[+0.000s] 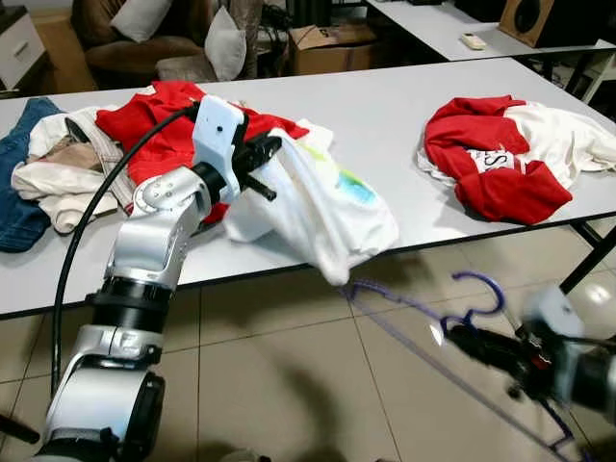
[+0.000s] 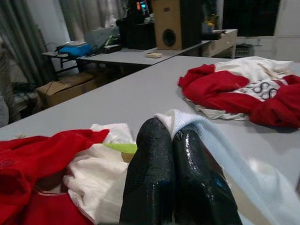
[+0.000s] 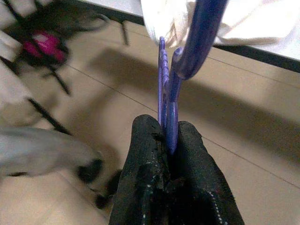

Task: Hang hanger

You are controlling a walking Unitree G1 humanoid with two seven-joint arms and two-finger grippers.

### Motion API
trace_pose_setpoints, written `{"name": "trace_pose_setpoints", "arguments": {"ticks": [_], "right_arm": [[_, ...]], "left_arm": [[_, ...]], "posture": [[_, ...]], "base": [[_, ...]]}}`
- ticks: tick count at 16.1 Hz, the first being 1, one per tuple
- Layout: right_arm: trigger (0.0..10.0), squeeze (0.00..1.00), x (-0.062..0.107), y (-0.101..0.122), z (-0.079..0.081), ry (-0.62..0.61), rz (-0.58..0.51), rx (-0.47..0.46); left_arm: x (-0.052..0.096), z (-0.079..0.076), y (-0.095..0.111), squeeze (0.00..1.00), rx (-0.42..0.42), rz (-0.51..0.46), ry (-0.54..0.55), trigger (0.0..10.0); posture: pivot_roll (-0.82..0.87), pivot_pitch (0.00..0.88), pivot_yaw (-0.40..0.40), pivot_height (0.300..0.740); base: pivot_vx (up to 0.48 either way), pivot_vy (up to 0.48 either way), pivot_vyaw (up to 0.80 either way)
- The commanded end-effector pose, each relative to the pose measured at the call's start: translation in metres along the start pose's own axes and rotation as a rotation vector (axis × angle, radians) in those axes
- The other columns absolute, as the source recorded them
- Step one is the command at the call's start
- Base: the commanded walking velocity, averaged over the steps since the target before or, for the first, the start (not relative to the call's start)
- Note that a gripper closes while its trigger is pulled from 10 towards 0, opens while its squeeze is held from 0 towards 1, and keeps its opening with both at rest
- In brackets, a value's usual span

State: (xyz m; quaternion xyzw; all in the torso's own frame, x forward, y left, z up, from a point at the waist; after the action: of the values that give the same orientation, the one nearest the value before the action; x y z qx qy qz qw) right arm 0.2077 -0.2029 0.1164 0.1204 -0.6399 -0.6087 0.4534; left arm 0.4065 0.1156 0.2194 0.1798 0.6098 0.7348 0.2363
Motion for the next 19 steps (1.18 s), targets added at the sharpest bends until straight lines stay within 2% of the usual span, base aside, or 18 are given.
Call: {"name": "trace_pose_setpoints", "arguments": {"ticks": [1, 3, 4, 5, 6, 8, 9, 10, 11, 12, 15, 16, 17, 19], "right_arm": [[10.0, 0.0, 0.008, 0.023, 0.007, 0.044, -0.09, 0.003], [10.0, 0.0, 0.011, 0.032, 0.014, 0.084, -0.132, -0.007], [10.0, 0.0, 0.005, 0.023, -0.01, -0.086, -0.056, 0.103], [10.0, 0.0, 0.003, 0.021, -0.028, -0.205, -0.034, 0.114], [10.0, 0.0, -0.001, 0.021, -0.038, -0.264, -0.044, 0.08], [10.0, 0.0, -0.01, 0.024, -0.024, -0.187, -0.071, 0.076], [10.0, 0.0, -0.013, 0.02, -0.008, -0.1, -0.054, 0.071], [10.0, 0.0, -0.014, 0.018, -0.001, -0.062, -0.054, 0.038], [10.0, 0.0, -0.016, 0.013, 0.013, 0.015, -0.029, 0.037], [10.0, 0.0, -0.017, 0.01, 0.015, 0.02, -0.006, 0.065], [10.0, 0.0, -0.024, 0.008, 0.021, 0.047, -0.007, 0.07], [10.0, 0.0, -0.03, 0.014, 0.031, 0.124, -0.114, -0.045], [10.0, 0.0, -0.032, 0.015, 0.034, 0.146, -0.141, -0.087], [10.0, 0.0, -0.036, 0.01, 0.026, 0.077, -0.166, -0.06]], "left_arm": [[-0.003, -0.001, 0.002, 0.0, -0.023, 0.005, -0.005, 0.0], [-0.003, -0.003, 0.0, 0.0, -0.038, 0.019, -0.013, 0.0], [-0.004, -0.005, -0.001, 0.0, -0.033, 0.018, -0.016, 0.0], [-0.004, -0.008, 0.001, 0.0, -0.028, 0.011, -0.029, 0.0], [-0.004, -0.014, 0.005, 0.0, -0.014, -0.013, -0.063, 0.0], [-0.005, -0.017, 0.012, 0.0, -0.002, -0.043, -0.074, 0.0], [-0.007, -0.015, 0.016, 0.0, 0.008, -0.061, -0.056, 0.0], [-0.007, -0.014, 0.018, 0.0, 0.009, -0.069, -0.051, 0.0], [-0.008, -0.015, 0.02, 0.0, 0.008, -0.076, -0.052, 0.0], [-0.009, -0.017, 0.02, 0.0, 0.007, -0.077, -0.059, 0.0], [-0.01, -0.026, 0.02, 0.0, 0.005, -0.084, -0.098, 0.0], [-0.01, -0.03, 0.019, 0.0, 0.002, -0.084, -0.115, 0.0], [-0.01, -0.031, 0.018, 0.0, 0.0, -0.082, -0.118, 0.0], [-0.01, -0.031, 0.015, 0.0, -0.026, -0.065, -0.115, 0.0]], "posture": [[-0.18, 0.0, 0.029, 0.74], [-0.18, 0.0, 0.029, 0.74], [-0.18, 0.0, 0.033, 0.74], [-0.18, 0.0, 0.033, 0.74], [-0.17, 0.0, 0.034, 0.74], [-0.17, 0.0, 0.033, 0.74], [-0.17, 0.0, 0.031, 0.74], [-0.17, 0.0, 0.031, 0.74], [-0.17, 0.0, 0.031, 0.74], [-0.18, 0.0, 0.029, 0.74], [-0.18, 0.0, 0.027, 0.74], [-0.18, 0.0, 0.028, 0.74], [-0.18, 0.0, 0.028, 0.74], [-0.18, 0.0, 0.028, 0.74]], "base": [[0.0, 0.0, 0.0], [0.0, 0.0, 0.0], [0.0, 0.0, 0.0], [0.0, 0.0, 0.0], [0.0, 0.0, 0.0], [0.0, 0.0, 0.0], [0.0, 0.0, 0.0], [0.0, 0.0, 0.0], [0.0, 0.0, 0.0], [0.0, 0.0, 0.0], [0.0, 0.0, 0.0], [0.0, 0.0, 0.0], [0.0, 0.0, 0.0], [0.0, 0.0, 0.0]]}}
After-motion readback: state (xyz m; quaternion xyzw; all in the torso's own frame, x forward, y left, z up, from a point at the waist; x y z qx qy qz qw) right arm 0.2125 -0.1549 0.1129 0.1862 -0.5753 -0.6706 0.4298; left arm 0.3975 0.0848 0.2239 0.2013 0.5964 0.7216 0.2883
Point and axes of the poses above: a point about 5 cm out from each wrist's last joint towards the gripper, its own x axis pointing back from the gripper into the wrist, its own y axis along the axis of the wrist's last joint, z = x × y, the point moved 5 cm from there along -x, pointing out of the wrist towards the gripper, and after that the axes turned 2 degrees about -x, right-handed, at the moved point
